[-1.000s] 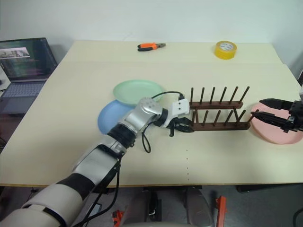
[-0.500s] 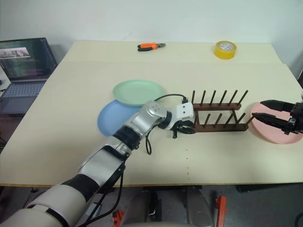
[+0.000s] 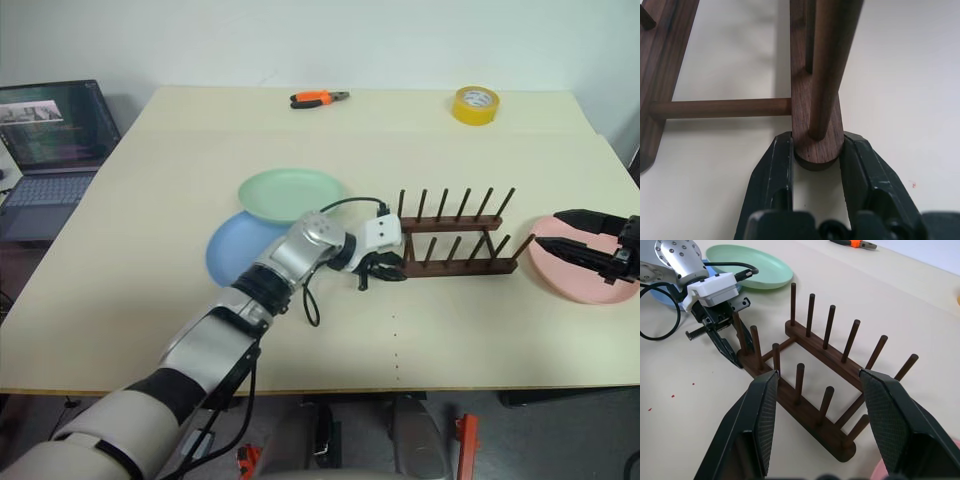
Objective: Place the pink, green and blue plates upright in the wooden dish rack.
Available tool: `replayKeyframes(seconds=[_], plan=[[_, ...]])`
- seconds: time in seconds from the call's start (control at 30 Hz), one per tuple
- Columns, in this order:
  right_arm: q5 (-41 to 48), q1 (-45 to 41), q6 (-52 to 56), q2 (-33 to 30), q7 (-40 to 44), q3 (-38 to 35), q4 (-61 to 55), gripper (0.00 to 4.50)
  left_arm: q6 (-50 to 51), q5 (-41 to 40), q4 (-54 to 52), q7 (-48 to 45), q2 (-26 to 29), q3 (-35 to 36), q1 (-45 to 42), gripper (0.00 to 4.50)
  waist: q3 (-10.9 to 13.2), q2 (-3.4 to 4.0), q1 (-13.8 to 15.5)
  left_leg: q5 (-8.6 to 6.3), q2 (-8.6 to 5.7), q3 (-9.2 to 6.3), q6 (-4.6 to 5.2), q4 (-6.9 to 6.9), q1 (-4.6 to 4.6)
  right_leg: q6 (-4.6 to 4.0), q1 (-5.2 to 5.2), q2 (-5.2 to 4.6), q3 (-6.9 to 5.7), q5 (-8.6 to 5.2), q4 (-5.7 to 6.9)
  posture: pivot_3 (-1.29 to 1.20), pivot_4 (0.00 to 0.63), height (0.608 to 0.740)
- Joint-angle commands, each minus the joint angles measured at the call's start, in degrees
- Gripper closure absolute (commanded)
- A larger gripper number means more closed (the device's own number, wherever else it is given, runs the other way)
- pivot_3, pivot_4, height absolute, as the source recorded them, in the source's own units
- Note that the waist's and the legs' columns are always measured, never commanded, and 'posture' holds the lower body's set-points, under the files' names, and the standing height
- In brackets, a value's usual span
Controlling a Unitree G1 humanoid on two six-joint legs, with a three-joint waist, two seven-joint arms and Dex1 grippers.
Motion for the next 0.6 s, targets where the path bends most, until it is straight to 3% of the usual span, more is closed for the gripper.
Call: replayKeyframes(seconds=[0.03, 0.27, 0.47, 0.6], plan=[[0.5, -1.0, -0.2, -0.6, 0.0, -0.3, -0.6, 1.68, -0.9, -0.2, -0.7, 1.0, -0.2, 2.1, -0.8, 2.49, 0.0, 0.0, 0.0, 0.0, 0.0, 0.0, 0.0, 0.0, 0.0, 0.0, 0.0, 0.0, 0.0, 0.0, 0.0, 0.0, 0.15, 0.74], [0.3, -1.4, -0.5, -0.4, 0.1, 0.4, -0.3, 1.68, -1.8, 0.3, -0.9, 1.7, 0.1, 2.4, -0.9, 0.1, 0.0, 0.0, 0.0, 0.0, 0.0, 0.0, 0.0, 0.02, 0.0, 0.02, 0.01, 0.0, 0.01, 0.01, 0.0, 0.0, 0.15, 0.74], [-0.1, -1.3, -1.0, -1.0, 1.3, 1.8, 0.1, 1.68, -1.6, 0.8, -4.2, 1.9, 2.6, 3.1, -0.9, 0.04, 0.0, 0.01, 0.0, 0.0, 0.0, 0.0, 0.0, 0.02, 0.0, 0.02, 0.01, 0.0, 0.0, 0.01, 0.03, 0.0, 0.15, 0.74], [-3.1, 1.0, -1.3, -2.2, 1.5, 3.7, 0.7, 1.68, 3.7, 0.8, -16.6, -1.2, 8.8, 3.5, 1.5, 0.04, 0.0, 0.02, -0.1, 0.0, 0.05, 0.01, 0.0, 0.01, 0.0, 0.02, 0.0, 0.01, 0.01, 0.02, 0.02, 0.0, 0.15, 0.74]])
